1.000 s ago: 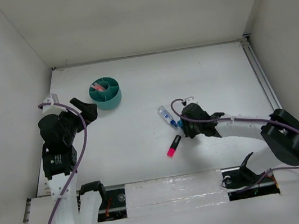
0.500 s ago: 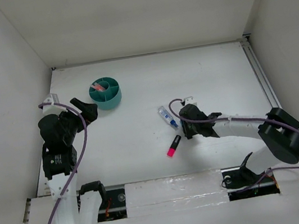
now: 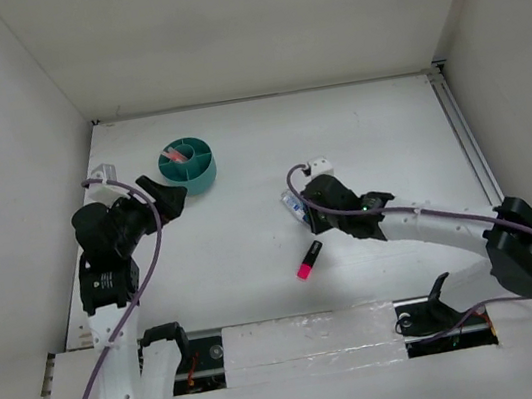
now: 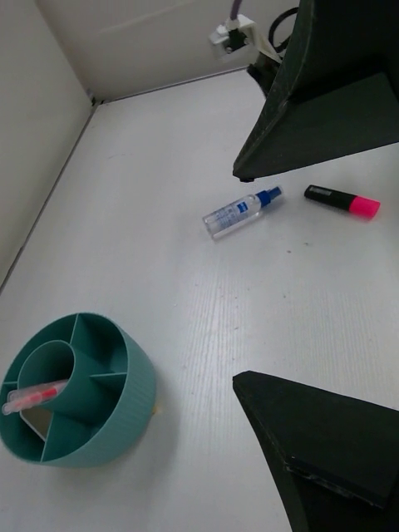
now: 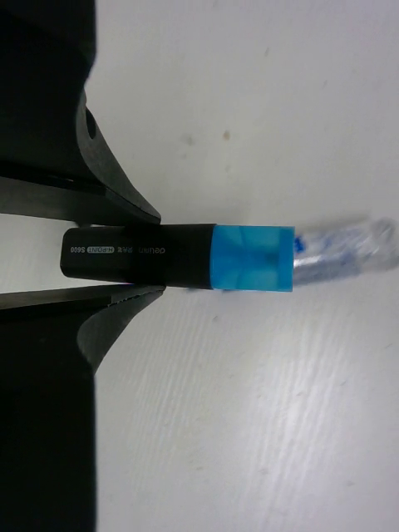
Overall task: Sort the stationery into containers
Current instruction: Pick up the pen from the center of the board, then place the pen in the storage box.
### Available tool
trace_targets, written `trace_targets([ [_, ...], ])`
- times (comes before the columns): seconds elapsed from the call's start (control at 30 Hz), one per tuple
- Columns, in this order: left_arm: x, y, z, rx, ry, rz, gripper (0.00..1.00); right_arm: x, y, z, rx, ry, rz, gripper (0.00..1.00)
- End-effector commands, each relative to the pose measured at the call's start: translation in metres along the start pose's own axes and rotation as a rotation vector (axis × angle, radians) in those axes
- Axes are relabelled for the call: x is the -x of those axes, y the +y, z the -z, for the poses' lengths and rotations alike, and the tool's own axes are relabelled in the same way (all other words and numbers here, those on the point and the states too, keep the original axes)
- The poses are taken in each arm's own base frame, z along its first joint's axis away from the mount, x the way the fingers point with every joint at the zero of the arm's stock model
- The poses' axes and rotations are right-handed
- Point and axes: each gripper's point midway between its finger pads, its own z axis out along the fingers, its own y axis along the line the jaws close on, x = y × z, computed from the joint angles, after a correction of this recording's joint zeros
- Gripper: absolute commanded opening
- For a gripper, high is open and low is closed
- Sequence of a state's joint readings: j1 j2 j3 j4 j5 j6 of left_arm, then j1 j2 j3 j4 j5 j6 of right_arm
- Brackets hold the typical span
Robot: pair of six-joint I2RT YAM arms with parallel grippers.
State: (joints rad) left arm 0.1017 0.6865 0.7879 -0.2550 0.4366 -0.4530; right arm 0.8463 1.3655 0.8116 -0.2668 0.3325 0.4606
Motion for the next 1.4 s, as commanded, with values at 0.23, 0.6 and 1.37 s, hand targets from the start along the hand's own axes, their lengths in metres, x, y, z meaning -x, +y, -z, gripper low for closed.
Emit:
trace_targets([
  [0.23, -0.018, -0.024, -0.009, -0.191, 0.088, 0.005, 1.00, 0.107, 0.137, 0.000, 0.267, -0.244, 0.089, 0.00],
  [0.6, -0.019, -0.017, -0.012, -0.161, 0.089, 0.014, 1.00, 0.162, 0.248, 0.036, 0.628, -0.382, 0.056, 0.00],
  [1.37, -0.019, -0.022, -0.012, -0.182, 0.093, 0.018, 0.32, 0.160, 0.304, 0.077, 0.934, -0.451, 0.022, 0.00],
])
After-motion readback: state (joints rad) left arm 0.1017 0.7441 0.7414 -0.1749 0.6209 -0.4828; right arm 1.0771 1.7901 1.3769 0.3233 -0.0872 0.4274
